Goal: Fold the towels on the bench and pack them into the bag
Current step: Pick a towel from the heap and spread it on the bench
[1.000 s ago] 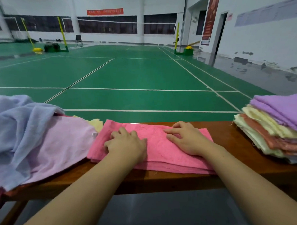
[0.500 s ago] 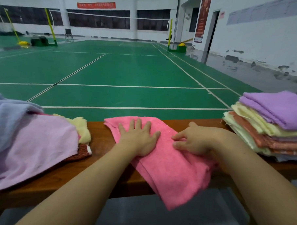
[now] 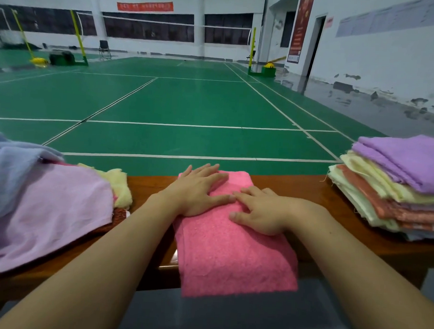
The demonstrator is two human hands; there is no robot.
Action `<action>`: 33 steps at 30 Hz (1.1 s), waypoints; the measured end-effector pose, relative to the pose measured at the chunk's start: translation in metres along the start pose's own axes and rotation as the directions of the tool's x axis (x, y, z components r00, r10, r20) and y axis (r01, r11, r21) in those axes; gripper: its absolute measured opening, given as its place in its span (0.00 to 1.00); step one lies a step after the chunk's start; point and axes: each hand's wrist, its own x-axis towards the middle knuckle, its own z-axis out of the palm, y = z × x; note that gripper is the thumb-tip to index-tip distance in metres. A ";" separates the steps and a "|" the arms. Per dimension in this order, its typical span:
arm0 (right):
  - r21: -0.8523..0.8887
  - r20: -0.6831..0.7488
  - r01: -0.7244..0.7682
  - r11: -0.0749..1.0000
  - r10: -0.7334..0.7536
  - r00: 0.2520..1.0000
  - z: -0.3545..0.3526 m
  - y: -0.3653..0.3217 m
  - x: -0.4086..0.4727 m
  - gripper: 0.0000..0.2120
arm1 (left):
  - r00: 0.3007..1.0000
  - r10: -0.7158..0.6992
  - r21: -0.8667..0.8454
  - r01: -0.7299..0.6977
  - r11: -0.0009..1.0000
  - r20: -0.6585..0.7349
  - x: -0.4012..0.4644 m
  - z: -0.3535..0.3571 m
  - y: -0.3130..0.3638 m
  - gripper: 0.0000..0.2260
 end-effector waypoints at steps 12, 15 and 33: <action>0.412 -0.200 -0.320 0.853 0.427 0.882 -0.011 0.012 -0.002 0.24 | 0.806 -0.588 0.031 0.590 0.807 -0.066 -0.048 -0.021 0.003 0.30; 0.465 -0.175 -0.301 0.832 0.420 0.891 -0.010 0.007 -0.006 0.25 | 0.825 -0.560 0.006 0.562 0.827 -0.070 -0.056 -0.019 0.017 0.28; 0.762 -0.646 0.572 0.304 0.432 0.630 -0.018 -0.007 0.001 0.09 | 0.591 -0.668 -0.869 -0.124 0.479 -0.452 -0.064 -0.044 0.011 0.24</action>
